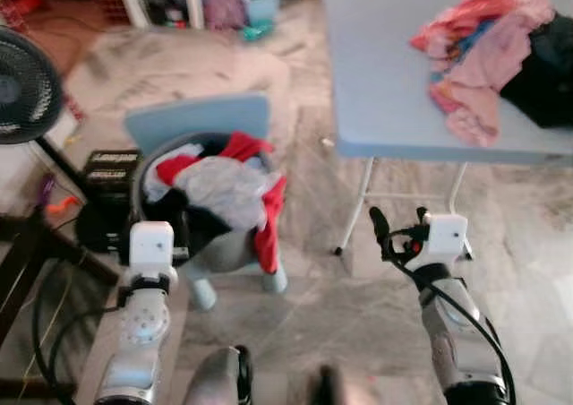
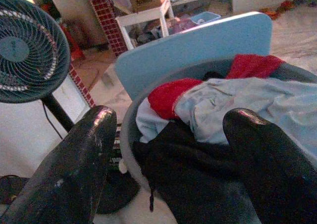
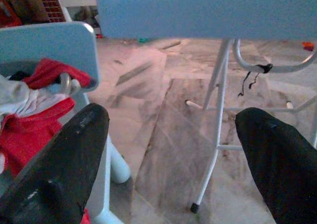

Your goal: Hang hanger

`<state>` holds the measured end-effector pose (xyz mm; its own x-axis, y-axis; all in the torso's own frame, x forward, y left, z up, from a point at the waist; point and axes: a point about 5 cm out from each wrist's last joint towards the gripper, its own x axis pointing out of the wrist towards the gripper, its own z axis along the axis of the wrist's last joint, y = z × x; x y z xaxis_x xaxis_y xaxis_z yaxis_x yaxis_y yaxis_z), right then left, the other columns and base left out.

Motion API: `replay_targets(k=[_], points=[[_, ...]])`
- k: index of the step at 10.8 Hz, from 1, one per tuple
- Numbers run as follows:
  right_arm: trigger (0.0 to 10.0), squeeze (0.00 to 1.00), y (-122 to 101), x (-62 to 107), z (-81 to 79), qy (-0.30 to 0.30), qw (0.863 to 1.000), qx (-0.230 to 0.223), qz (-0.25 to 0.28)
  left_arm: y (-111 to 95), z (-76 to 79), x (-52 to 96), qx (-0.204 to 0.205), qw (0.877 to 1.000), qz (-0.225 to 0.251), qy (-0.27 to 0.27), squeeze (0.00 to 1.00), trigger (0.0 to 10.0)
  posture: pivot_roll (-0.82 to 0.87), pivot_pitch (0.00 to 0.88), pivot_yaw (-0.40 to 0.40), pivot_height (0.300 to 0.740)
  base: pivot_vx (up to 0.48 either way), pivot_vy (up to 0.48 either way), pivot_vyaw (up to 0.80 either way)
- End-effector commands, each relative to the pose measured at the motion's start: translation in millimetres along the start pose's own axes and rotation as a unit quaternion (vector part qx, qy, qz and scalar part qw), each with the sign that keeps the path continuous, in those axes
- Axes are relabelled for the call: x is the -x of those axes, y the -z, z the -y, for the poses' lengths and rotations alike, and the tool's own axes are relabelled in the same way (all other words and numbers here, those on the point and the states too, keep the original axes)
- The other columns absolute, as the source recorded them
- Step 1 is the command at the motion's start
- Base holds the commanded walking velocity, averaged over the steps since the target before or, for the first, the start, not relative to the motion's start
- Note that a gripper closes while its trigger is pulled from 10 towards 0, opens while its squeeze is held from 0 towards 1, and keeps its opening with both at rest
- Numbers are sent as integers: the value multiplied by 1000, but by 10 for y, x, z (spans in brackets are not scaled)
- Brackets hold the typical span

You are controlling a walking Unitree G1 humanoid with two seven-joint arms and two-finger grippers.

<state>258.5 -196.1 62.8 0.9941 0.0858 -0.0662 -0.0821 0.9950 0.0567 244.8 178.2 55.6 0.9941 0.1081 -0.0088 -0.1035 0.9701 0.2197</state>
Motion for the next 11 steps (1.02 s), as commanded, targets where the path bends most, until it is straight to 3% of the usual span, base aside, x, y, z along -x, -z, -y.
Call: replay_targets(k=[1, 4, 11], points=[[10000, 0, 11, 16, 16, 3, 1000, 1, -3, 28, 35, 50, 5, 1000, -7, 18, 0, 10000, -17, 158, -29, 740, 0, 0, 0], [10000, 0, -11, 13, 75, 7, 1000, 9, -1, 10, 38, 51, 15, 999, 0, 35, 0, 10000, -18, 164, -27, 740, 0, 0, 0], [10000, 0, 21, 29, 21, 3, 1000, 15, -5, 9, 21, 68, 13, 999, 4, 44, 0, 10000, -16, 176, -21, 740, 310, 0, 0]])
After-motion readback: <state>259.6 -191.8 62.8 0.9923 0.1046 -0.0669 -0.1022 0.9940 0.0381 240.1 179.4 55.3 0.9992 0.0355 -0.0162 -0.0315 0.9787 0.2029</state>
